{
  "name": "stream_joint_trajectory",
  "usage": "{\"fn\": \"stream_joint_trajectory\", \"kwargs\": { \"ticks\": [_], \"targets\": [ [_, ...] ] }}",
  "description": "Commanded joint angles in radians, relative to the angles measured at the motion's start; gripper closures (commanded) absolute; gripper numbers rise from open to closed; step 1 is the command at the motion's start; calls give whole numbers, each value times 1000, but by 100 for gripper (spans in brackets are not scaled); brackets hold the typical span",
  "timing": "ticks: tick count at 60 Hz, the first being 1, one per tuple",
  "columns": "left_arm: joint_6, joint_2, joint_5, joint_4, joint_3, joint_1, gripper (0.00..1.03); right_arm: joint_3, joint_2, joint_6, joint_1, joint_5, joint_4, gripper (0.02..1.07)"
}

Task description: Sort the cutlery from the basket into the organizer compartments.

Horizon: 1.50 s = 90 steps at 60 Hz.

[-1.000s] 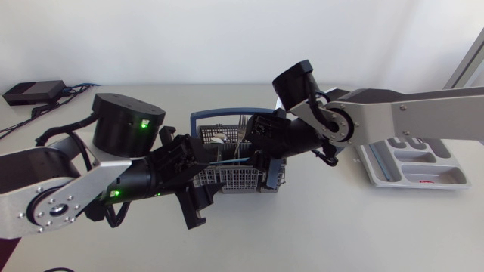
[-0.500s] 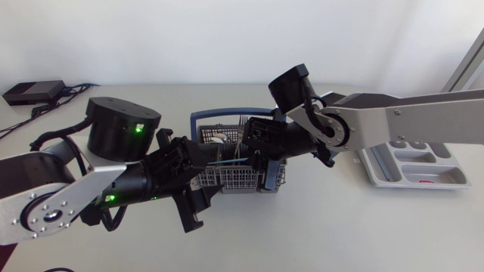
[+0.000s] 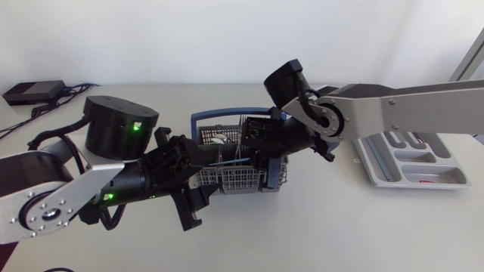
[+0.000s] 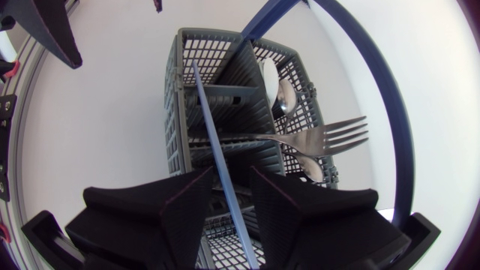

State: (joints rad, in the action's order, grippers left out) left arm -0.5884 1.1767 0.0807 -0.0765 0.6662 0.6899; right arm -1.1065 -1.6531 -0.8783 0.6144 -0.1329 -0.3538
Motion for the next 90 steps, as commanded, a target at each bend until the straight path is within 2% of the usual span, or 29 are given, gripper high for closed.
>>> {"fn": "stream_joint_trajectory", "kwargs": {
  "ticks": [1, 4, 19, 25, 33, 39, 46, 58, 69, 90],
  "targets": [
    [-27, -19, 11, 6, -19, -6, 34, 27, -70, -39, 10, -2, -73, 73],
    [-27, -20, 11, 6, -19, -6, 34, 27, -76, -42, 13, 4, -76, 77],
    [-28, -26, 11, 3, -22, -6, 34, 37, -97, -44, 30, 15, -88, 82],
    [-28, -29, 11, 3, -24, -6, 34, 39, -109, -44, 31, 16, -88, 88],
    [-28, -37, 11, 3, -30, -6, 34, 40, -126, -44, 36, 24, -90, 89],
    [-28, -40, 11, 3, -31, -7, 34, 40, -137, -45, 36, 33, -86, 101],
    [-28, -43, 11, 3, -34, -7, 34, 53, -117, -31, 36, 41, -68, 101],
    [-28, -54, 11, 3, -36, -7, 34, 131, 4, -1, 48, 75, 55, 101],
    [-21, -68, 10, 3, -39, -4, 34, 188, 128, 21, 68, 76, 118, 101],
    [-13, -129, -18, -37, -28, 17, 34, 203, 231, 16, 128, 136, 144, 101]
  ]
}}
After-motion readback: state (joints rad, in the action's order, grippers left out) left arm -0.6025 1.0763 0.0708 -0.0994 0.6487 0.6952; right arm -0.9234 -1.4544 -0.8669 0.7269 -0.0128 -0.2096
